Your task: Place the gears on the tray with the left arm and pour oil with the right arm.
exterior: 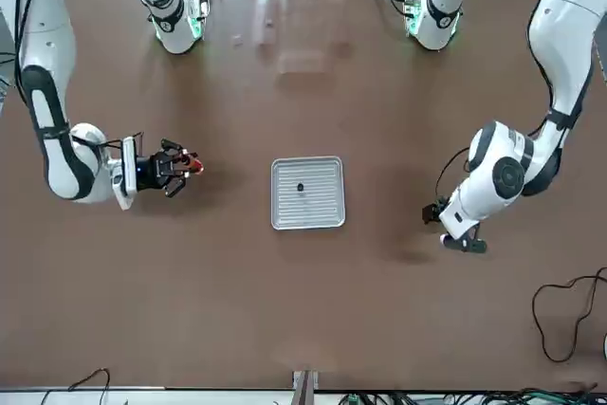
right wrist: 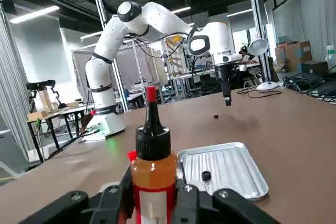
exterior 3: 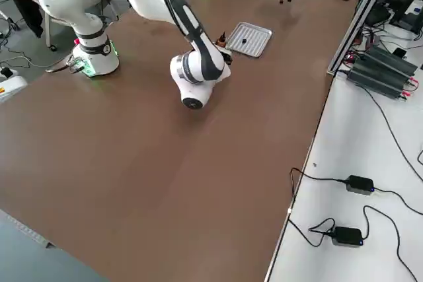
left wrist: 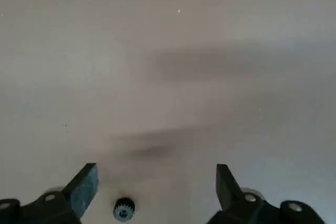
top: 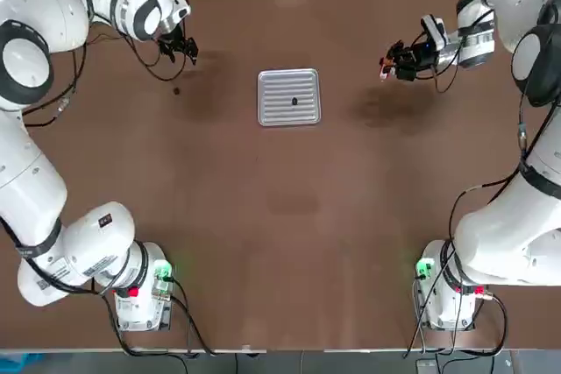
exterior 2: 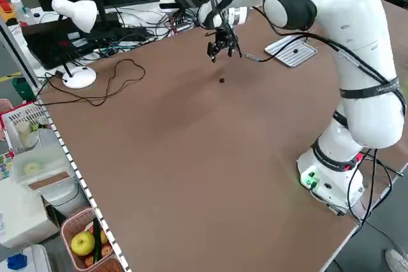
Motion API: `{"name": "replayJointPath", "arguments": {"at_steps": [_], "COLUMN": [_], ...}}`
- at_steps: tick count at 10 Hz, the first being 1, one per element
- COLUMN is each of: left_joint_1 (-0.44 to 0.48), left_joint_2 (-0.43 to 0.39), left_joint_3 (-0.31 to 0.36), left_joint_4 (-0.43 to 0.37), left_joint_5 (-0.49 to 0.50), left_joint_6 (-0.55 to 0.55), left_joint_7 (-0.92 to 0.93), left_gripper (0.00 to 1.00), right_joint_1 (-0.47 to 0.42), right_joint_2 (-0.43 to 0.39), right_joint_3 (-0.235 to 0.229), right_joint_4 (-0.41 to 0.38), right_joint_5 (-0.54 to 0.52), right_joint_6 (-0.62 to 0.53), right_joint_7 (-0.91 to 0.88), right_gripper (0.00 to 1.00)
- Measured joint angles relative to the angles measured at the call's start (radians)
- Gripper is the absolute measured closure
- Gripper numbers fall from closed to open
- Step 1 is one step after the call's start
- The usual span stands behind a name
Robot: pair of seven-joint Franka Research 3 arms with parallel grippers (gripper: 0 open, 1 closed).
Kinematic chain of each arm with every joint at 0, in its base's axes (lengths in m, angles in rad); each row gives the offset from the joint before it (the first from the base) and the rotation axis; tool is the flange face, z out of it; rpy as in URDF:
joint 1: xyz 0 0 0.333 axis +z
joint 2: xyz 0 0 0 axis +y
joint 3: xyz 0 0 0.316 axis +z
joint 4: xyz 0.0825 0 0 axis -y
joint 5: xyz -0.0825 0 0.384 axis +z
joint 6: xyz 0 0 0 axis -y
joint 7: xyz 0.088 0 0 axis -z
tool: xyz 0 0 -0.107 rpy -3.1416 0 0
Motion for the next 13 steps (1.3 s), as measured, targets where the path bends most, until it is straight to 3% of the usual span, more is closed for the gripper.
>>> {"name": "replayJointPath", "arguments": {"at_steps": [3, 5, 6, 8, 11, 13], "left_joint_1": [-0.004, -0.031, -0.091, -0.271, -0.281, -0.258], "left_joint_2": [-0.021, -0.028, -0.045, -0.107, -0.132, -0.129], "left_joint_3": [0.024, 0.091, 0.169, 0.357, 0.392, 0.397], "left_joint_4": [-0.019, -0.018, -0.018, -0.018, -0.043, -0.153], "left_joint_5": [0.001, 0.002, -0.008, -0.166, -0.227, -0.229], "left_joint_6": [0.003, 0.024, 0.032, 0.037, 0.055, 0.214], "left_joint_7": [0.039, 0.121, 0.157, 0.254, 0.314, 0.315], "left_gripper": [0.01, 0.01, 0.01, 0.01, 0.01, 0.01], "right_joint_1": [0.031, 0.045, 0.047, 0.056, 0.062, 0.062], "right_joint_2": [-0.001, -0.011, -0.016, -0.025, -0.028, -0.028], "right_joint_3": [0.0, 0.0, 0.0, 0.0, 0.0, -0.003], "right_joint_4": [-0.035, -0.035, -0.034, -0.015, 0.017, 0.018], "right_joint_5": [0.002, 0.003, 0.003, 0.004, 0.004, 0.004], "right_joint_6": [0.023, 0.055, 0.067, 0.068, 0.062, 0.047], "right_joint_7": [-0.044, -0.046, -0.047, -0.054, -0.053, -0.053], "right_gripper": [0.69, 0.69, 0.69, 0.69, 0.69, 0.69]}}
